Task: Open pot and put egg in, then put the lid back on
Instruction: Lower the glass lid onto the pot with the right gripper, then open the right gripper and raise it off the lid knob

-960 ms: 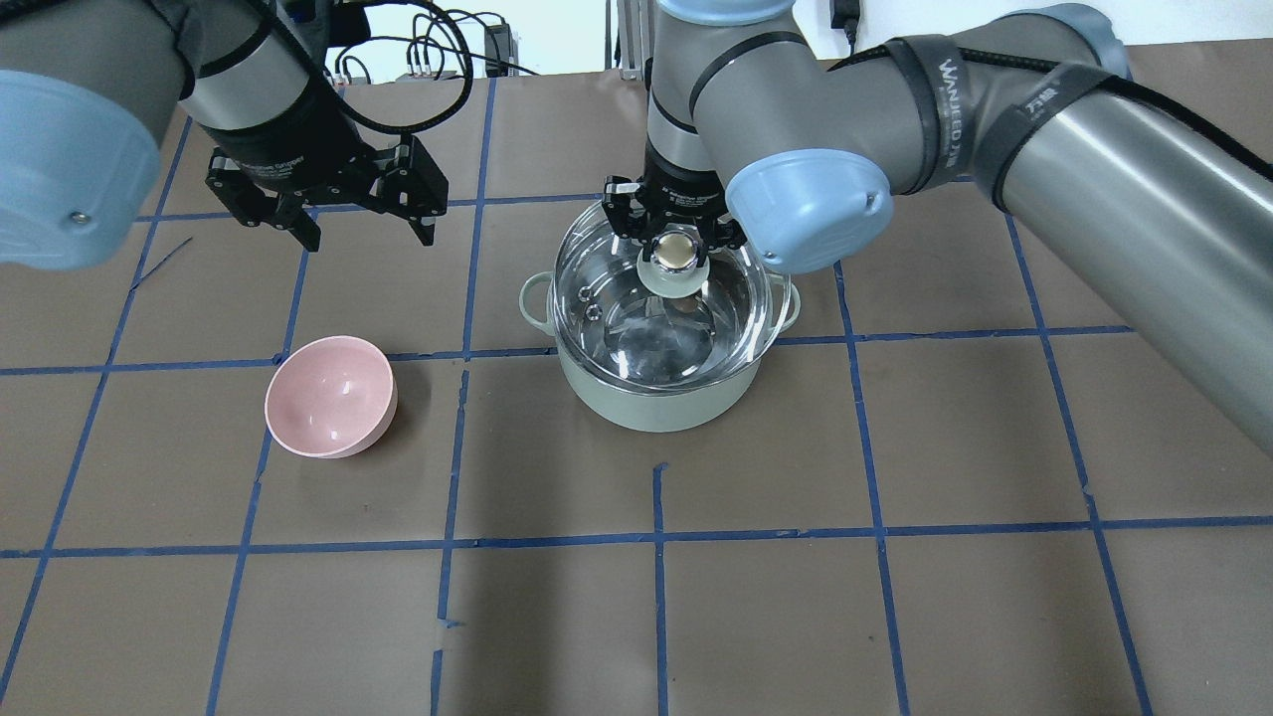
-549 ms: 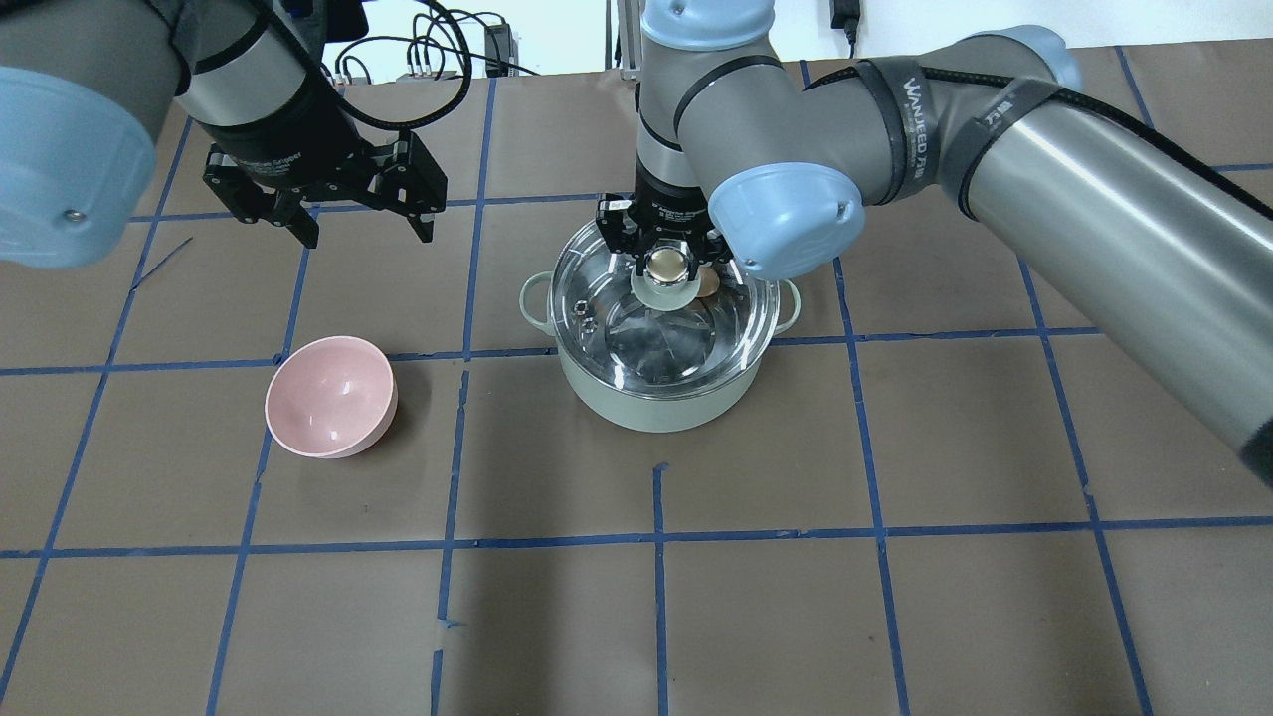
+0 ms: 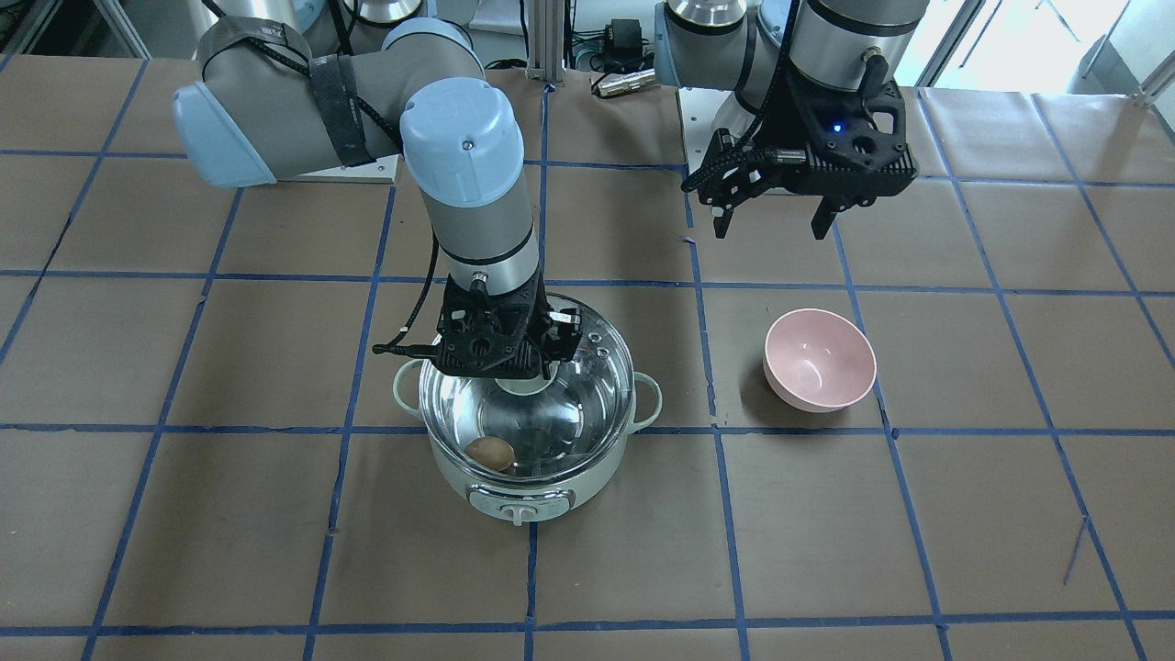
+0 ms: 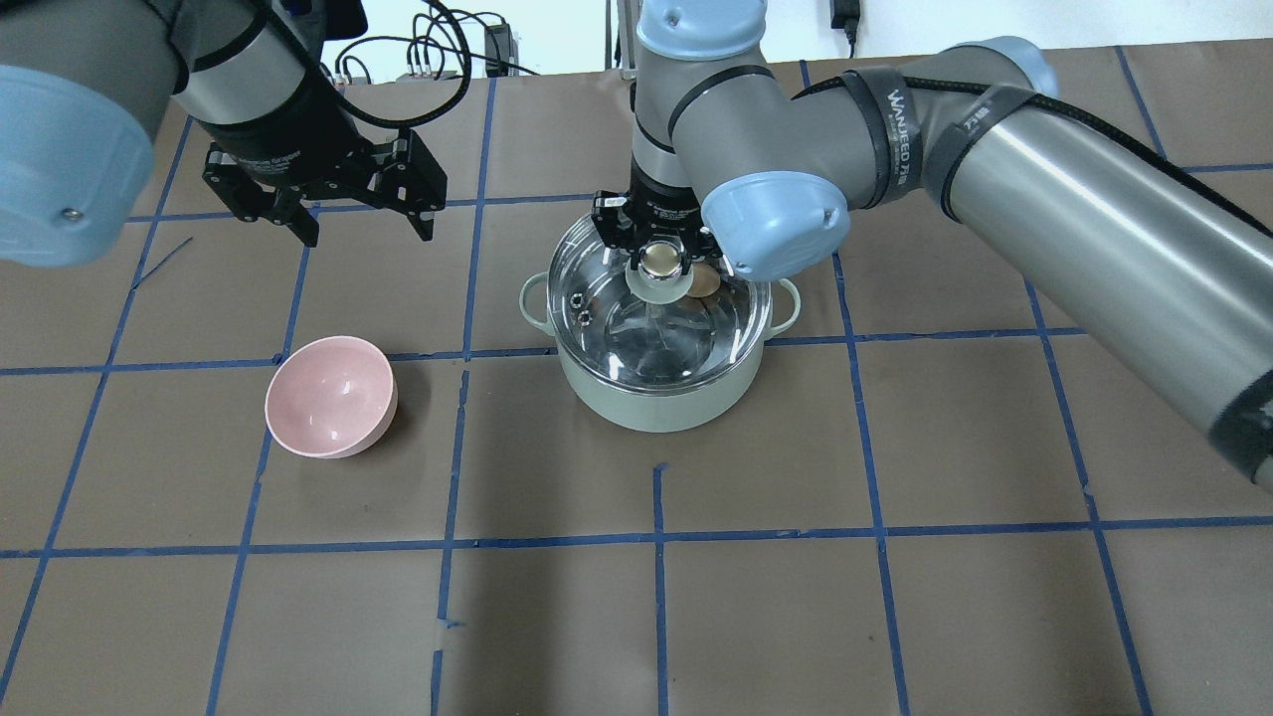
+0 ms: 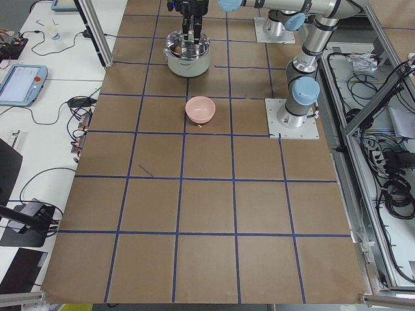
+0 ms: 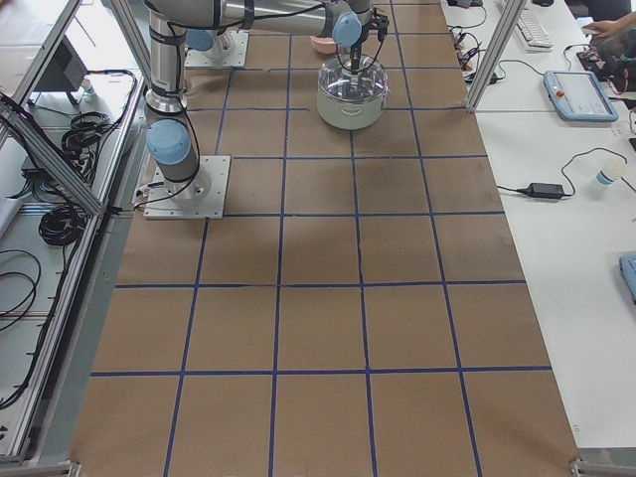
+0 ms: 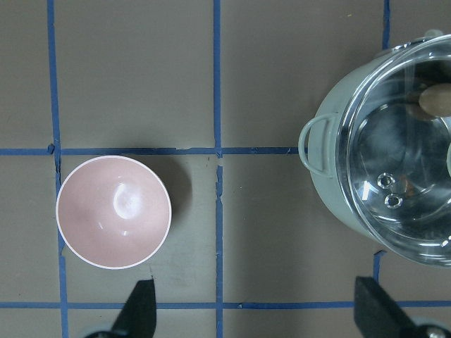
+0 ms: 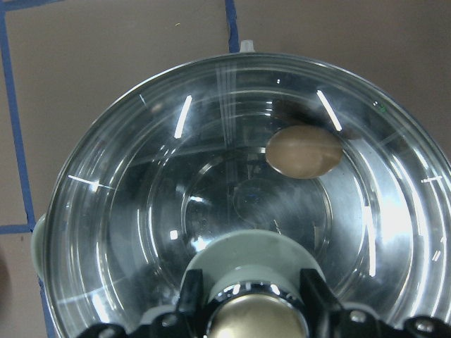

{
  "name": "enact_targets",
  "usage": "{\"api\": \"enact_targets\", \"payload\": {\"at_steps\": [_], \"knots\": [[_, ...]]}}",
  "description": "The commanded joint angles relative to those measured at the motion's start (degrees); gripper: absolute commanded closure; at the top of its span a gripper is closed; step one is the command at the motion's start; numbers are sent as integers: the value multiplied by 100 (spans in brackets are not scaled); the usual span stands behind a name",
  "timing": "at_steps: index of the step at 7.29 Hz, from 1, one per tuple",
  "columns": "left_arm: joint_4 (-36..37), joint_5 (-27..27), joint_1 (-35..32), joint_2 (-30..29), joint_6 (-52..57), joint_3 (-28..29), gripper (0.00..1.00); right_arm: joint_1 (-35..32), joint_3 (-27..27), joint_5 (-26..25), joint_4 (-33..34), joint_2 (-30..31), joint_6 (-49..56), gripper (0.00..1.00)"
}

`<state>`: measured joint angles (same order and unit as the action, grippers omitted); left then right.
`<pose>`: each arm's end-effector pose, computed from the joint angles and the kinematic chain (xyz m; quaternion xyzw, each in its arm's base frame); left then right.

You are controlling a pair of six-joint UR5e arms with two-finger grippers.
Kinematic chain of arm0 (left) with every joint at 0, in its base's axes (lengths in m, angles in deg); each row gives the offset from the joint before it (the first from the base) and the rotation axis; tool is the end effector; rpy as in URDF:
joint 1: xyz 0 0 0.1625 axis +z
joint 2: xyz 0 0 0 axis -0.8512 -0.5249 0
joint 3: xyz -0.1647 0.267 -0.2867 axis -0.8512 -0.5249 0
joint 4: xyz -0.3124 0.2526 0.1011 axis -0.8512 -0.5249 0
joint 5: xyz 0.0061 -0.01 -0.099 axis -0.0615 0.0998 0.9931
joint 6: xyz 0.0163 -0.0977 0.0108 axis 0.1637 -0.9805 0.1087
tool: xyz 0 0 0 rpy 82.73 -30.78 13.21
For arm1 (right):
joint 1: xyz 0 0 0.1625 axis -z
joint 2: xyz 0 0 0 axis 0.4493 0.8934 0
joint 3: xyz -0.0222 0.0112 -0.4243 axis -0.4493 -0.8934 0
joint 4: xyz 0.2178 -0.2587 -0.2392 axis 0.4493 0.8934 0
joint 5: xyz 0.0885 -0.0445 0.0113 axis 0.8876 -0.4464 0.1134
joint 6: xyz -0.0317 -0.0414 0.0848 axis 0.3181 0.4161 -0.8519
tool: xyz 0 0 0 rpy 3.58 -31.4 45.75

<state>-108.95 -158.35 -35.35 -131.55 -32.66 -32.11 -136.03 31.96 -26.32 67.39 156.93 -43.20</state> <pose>-0.1641 -0.4827 0.5049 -0.0047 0.9993 -0.0361 0.0010 0.3408 -0.5447 0.3565 0.0460 0.9968 -0.0320 0.0567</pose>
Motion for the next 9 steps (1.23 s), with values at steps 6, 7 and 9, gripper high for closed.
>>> {"api": "enact_targets", "payload": {"at_steps": [6, 7, 9], "knots": [[-9, -13, 18, 62, 0, 18, 0, 69, -37, -61, -26, 81, 216, 0], [-9, -13, 18, 62, 9, 18, 0, 262, 24, -87, -35, 430, 662, 0], [-9, -13, 18, 62, 9, 18, 0, 928, 77, -53, -813, 1246, 1043, 0]]}}
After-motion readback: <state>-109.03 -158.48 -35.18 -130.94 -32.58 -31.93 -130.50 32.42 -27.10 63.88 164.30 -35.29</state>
